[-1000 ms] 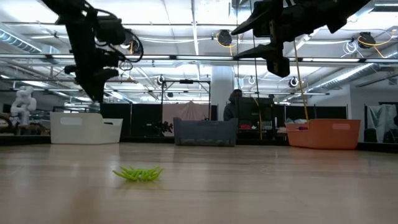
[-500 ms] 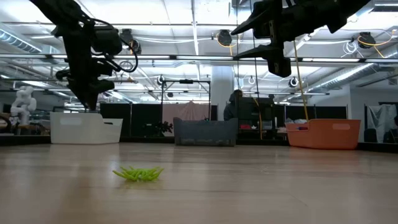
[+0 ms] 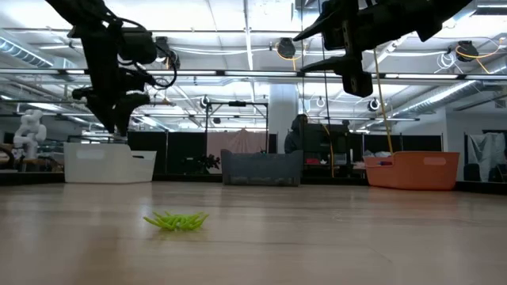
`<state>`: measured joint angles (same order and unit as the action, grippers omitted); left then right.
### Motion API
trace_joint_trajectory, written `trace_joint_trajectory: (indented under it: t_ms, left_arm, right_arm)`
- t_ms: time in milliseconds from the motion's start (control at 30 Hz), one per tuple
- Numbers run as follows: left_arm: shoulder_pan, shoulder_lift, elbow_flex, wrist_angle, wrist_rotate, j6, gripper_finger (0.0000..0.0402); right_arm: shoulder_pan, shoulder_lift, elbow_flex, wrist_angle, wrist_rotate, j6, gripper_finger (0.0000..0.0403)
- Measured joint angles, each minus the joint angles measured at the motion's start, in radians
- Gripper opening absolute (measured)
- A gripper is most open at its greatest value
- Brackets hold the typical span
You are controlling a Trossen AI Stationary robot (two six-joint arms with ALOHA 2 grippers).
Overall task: Sort Halloween decoration
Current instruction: Put the green toy spider into the orange bin
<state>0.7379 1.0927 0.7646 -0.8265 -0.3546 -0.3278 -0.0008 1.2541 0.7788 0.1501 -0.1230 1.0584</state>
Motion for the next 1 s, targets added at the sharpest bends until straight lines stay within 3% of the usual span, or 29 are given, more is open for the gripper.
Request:
trace_joint_trajectory:
  t_ms: [200, 267, 500, 800, 1000]
  left_arm:
    - [-0.035, -0.002, 0.038, 0.010, 0.439, -0.077, 0.0187]
    - [-0.085, -0.003, 0.039, 0.009, 0.510, -0.079, 0.0187]
    - [-0.381, -0.045, 0.039, 0.028, 0.515, -0.055, 0.0187]
    - [-0.810, -0.067, 0.039, 0.254, 0.514, -0.050, 0.0187]
    - [-1.071, -0.064, 0.039, 0.446, 0.455, 0.195, 0.0179]
  right_arm:
    - [0.053, 0.000, 0.000, 0.003, 0.071, 0.032, 0.0183]
    - [0.084, 0.000, 0.000, 0.004, 0.121, 0.047, 0.0183]
    - [0.228, 0.000, 0.001, 0.001, 0.237, 0.118, 0.0183]
    - [0.401, 0.058, 0.114, -0.114, 0.306, 0.123, 0.0183]
    - [0.457, 0.220, 0.260, -0.182, 0.304, -0.119, 0.0183]
